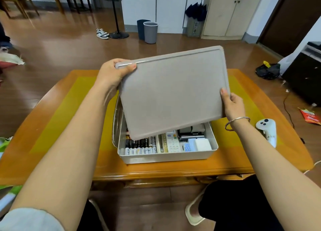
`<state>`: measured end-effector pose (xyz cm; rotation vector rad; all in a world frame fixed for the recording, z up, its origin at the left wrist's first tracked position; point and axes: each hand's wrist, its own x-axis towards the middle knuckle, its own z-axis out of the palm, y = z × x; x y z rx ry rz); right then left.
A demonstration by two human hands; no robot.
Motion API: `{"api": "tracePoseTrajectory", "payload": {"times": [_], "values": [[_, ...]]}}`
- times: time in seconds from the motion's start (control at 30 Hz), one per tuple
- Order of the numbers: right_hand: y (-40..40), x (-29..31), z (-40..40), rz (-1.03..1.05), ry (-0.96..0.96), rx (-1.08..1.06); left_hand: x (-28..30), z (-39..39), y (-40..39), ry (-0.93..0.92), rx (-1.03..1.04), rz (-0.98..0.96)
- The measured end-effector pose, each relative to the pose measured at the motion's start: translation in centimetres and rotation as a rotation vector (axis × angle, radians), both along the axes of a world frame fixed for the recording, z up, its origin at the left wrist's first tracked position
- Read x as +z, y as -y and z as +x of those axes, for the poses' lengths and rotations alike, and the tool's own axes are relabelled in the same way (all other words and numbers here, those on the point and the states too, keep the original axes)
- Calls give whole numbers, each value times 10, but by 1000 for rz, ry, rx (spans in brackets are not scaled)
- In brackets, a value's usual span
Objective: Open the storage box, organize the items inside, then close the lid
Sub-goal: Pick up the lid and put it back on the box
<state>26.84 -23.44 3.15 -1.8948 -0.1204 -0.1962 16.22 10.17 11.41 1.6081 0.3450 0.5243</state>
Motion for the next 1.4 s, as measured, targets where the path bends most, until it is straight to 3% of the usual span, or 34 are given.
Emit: {"api": "tracePoseTrajectory", "payload": {"times": [0.07,0.17,0.37,0.57,0.9,1.4], "values": [[-6,-4,-2,-25,-34,-43,-11,3,4,-51,115,52],[-13,-11,-5,-50,-97,-118,-34,-1,16,-217,124,131],[-12,-28,-15,-150,-114,-130,-78,-23,31,-383,274,455],[-14,-41,-35,-351,-7,-83,-104,-35,29,-415,349,418],[-13,-68,-54,-609,-45,-73,-136,-44,34,-639,302,520],[-8,-80,-64,-600,-50,-81,-144,-51,47,-675,319,658]]}}
